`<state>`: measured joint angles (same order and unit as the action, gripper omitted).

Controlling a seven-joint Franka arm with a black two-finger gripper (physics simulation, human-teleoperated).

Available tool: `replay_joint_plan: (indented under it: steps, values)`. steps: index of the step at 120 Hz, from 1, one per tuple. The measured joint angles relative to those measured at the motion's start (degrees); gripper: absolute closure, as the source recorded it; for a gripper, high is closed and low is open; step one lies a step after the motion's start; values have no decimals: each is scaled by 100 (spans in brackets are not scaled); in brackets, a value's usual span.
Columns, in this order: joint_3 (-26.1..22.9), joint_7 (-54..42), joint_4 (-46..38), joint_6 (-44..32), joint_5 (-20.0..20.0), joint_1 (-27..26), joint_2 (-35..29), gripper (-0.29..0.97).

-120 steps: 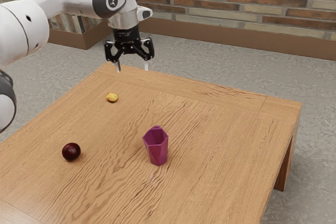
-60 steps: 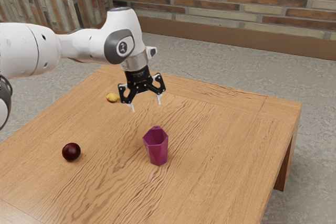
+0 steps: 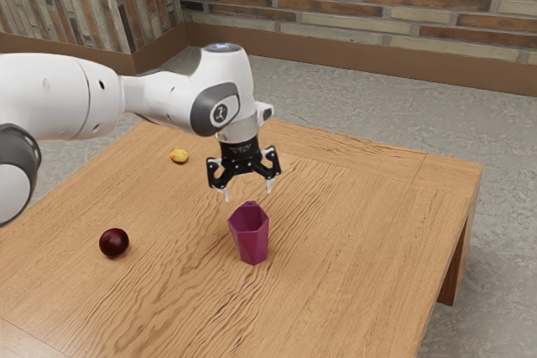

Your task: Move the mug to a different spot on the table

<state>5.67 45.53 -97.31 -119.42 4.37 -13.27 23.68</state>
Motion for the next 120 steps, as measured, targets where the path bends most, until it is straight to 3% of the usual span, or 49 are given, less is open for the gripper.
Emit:
replay_joint_plan:
  steps: [24, 68, 120]
  values:
    - [-7, -172, -182, -183, -285, -12, 93, 3]
    - [2, -471, -220, -751, -295, -72, 513, 4]
    - [4, -659, -466, -1098, -260, -73, 543, 26]
